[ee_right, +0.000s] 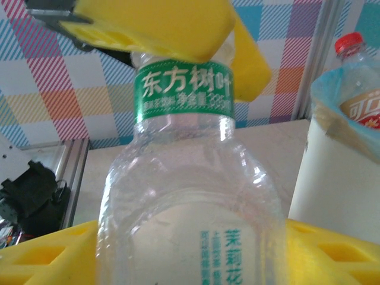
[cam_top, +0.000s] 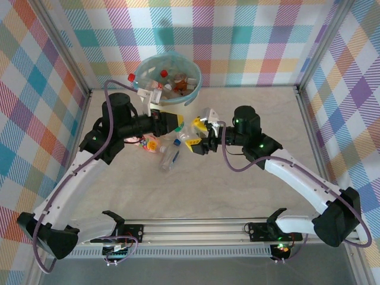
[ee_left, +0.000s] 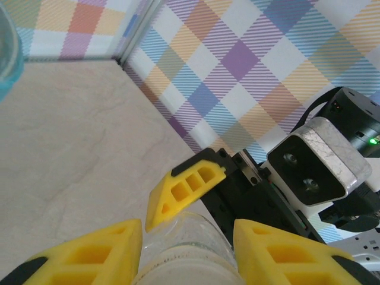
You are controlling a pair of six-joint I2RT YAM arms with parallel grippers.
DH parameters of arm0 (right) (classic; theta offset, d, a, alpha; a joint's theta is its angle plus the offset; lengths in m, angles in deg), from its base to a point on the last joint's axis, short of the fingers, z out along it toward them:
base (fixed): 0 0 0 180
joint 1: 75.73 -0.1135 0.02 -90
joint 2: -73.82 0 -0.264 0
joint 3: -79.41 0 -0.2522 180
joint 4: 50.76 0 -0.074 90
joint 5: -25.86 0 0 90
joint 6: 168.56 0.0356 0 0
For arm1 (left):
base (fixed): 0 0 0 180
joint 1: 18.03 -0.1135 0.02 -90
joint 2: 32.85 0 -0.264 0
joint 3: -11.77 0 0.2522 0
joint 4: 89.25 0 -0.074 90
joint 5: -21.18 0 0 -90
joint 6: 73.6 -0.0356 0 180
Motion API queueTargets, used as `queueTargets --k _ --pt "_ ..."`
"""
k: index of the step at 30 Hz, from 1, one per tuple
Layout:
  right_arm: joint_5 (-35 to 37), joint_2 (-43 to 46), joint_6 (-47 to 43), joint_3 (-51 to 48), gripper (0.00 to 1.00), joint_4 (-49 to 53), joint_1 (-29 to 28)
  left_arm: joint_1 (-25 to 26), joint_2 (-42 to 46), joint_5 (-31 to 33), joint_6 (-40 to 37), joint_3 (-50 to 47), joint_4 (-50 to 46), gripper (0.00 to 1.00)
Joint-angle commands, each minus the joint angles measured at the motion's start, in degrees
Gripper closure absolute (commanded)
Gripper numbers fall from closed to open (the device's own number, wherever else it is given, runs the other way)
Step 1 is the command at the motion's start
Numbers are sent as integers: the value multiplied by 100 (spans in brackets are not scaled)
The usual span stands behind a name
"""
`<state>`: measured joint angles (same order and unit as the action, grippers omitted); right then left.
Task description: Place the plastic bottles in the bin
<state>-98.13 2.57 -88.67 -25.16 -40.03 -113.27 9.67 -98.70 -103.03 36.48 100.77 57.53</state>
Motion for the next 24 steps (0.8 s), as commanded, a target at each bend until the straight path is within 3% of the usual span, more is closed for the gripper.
queueTargets --k 1,3,7,12,16,24 --pt "387 -21 74 448 21 125 -17 46 193 530 -26 432 55 94" --pt "744 -30 99 668 11 295 -17 42 153 1125 -74 688 18 100" --pt "1566 18 7 937 0 491 -16 34 -215 2567 -522 1481 -244 100" --pt "2667 148 -158 945 0 688 -17 -104 -1314 4086 -1135 2768 -515 100" --pt "3132 339 -260 743 0 929 -15 -362 -2503 4244 -1322 3899 -784 100" --pt "3319 781 -447 340 0 1250 -17 -441 -4502 3861 -1470 6090 -1613 100"
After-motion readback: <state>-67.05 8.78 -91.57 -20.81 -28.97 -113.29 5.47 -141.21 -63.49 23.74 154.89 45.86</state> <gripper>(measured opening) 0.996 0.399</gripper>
